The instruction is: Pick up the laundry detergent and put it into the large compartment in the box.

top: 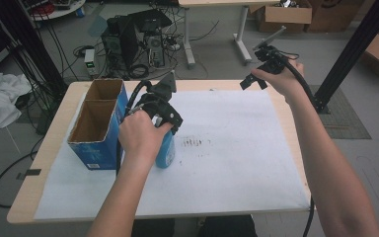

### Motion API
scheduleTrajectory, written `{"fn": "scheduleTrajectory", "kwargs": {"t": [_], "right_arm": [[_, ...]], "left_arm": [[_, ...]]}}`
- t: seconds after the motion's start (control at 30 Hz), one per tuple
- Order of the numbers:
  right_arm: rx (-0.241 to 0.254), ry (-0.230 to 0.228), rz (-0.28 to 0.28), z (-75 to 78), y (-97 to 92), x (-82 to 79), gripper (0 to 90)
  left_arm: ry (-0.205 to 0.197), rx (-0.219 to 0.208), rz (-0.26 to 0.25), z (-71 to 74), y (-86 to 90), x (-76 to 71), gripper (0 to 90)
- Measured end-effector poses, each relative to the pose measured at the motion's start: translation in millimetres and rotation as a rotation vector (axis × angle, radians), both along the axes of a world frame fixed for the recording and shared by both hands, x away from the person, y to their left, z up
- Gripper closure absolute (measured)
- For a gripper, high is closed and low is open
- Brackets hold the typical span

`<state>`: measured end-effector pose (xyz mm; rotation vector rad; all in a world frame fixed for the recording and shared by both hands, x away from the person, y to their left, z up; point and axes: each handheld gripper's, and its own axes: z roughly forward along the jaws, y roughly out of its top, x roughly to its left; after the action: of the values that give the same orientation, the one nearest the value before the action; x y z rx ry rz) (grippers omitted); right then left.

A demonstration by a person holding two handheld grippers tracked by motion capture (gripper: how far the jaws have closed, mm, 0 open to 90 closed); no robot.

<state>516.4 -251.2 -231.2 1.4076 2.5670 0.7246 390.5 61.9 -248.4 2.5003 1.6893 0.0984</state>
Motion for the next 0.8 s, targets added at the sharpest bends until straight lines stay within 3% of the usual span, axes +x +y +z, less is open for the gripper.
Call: {"fn": "scheduleTrajectory", "kwargs": {"t": [0.13,0.8], "right_arm": [[0.001,-0.001,0.000,-0.8,-2.0,0.3,16.4],[0.005,-0.005,-0.005,0.1,-4.3,-1.8,16.4]], "left_arm": [[-0.003,0.028,0.000,-4.0,-3.0,1.7,17.2],[-0.010,0.049,-0.010,-17.4,-12.6,4.7,18.7]]}}
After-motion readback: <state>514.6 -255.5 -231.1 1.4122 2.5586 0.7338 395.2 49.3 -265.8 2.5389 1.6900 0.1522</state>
